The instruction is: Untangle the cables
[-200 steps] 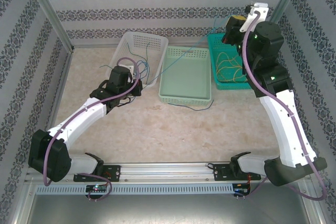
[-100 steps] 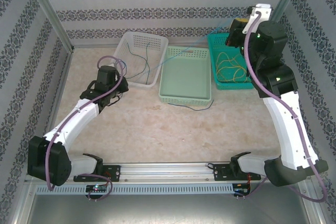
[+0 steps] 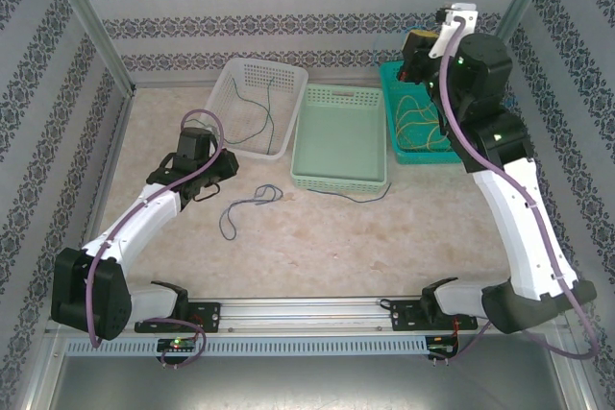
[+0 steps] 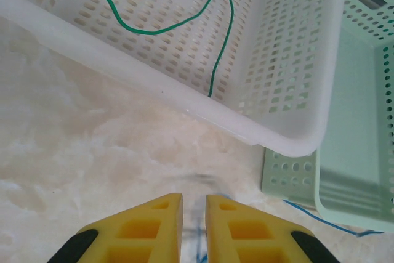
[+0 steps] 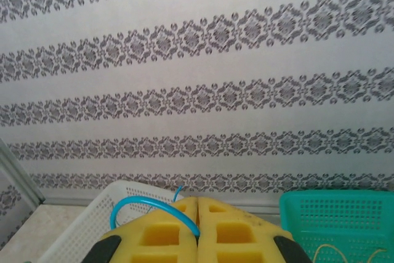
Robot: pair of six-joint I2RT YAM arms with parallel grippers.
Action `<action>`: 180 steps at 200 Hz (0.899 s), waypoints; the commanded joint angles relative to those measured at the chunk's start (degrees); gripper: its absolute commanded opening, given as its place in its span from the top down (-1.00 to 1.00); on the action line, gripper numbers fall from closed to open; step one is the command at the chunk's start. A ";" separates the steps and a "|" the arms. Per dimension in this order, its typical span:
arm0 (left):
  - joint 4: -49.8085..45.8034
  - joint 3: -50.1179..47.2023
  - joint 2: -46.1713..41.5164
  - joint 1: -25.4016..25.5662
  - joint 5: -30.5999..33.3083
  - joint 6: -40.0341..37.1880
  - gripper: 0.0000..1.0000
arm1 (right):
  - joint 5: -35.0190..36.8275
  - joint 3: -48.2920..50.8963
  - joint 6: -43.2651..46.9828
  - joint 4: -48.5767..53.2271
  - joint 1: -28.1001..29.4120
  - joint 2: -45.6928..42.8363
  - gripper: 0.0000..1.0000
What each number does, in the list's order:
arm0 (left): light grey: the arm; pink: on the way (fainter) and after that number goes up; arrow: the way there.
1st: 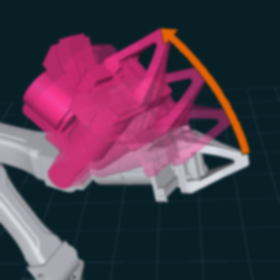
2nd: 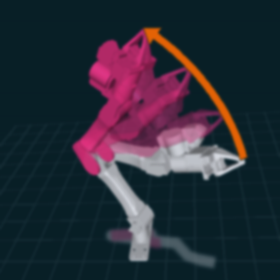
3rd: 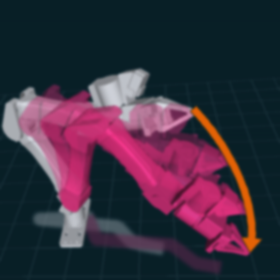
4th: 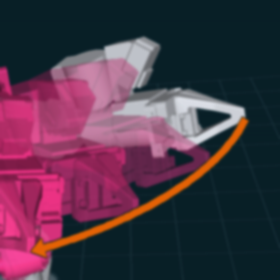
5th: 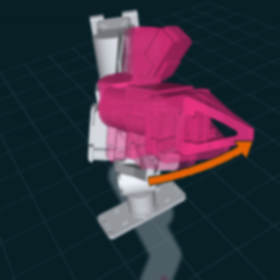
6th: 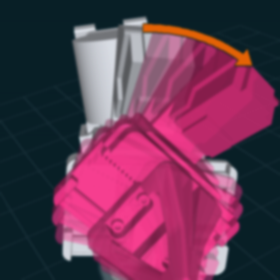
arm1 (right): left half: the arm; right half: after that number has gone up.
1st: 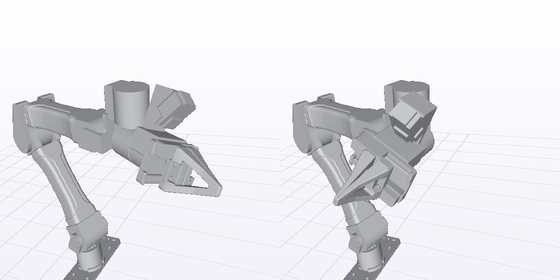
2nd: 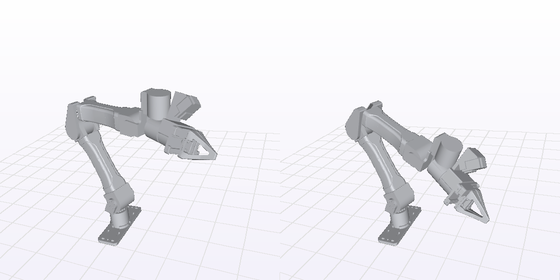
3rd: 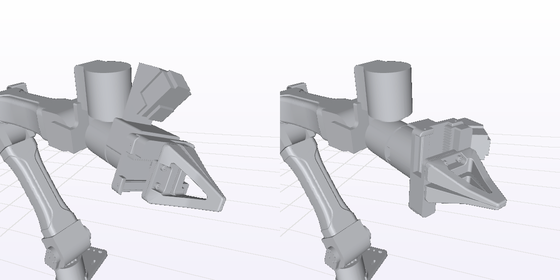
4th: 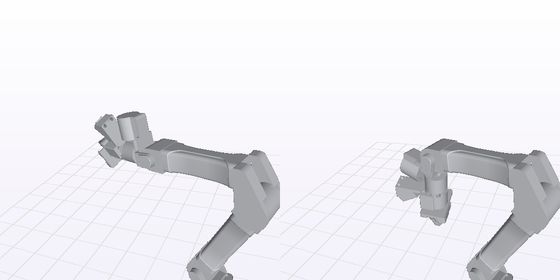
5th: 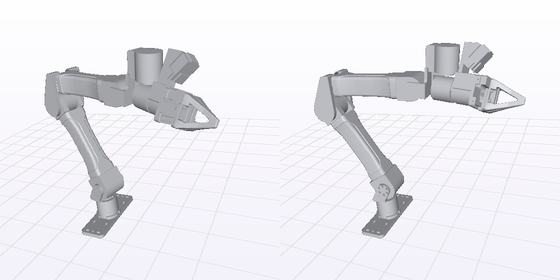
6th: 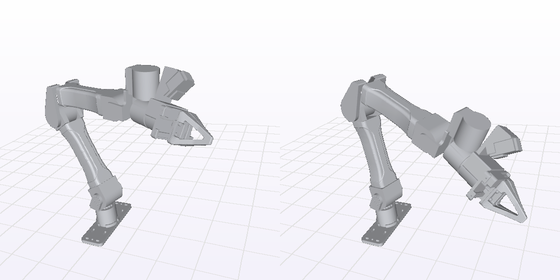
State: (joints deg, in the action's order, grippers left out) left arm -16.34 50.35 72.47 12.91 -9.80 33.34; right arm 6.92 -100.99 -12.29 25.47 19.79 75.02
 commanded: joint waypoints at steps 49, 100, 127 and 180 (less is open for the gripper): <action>0.15 -3.16 -0.71 0.27 -2.43 -1.44 0.58 | -1.41 -4.60 -0.45 -0.18 2.18 4.81 1.00; -0.31 -2.77 -0.12 0.28 -1.37 -1.74 0.32 | -0.92 -2.22 -0.88 -1.10 2.49 8.35 1.00; -0.71 -2.28 0.07 0.31 -0.90 -2.14 0.25 | -2.06 0.02 -1.67 -2.95 2.61 10.30 1.00; -0.63 -2.44 -0.04 0.23 -0.33 -2.21 0.08 | -1.85 5.24 -3.73 -3.45 2.65 13.89 1.00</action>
State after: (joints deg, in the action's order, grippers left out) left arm -16.36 47.05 72.47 13.02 -11.35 32.14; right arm 5.39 -99.00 -13.87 23.62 21.65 87.92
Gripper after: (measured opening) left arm 0.429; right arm 0.055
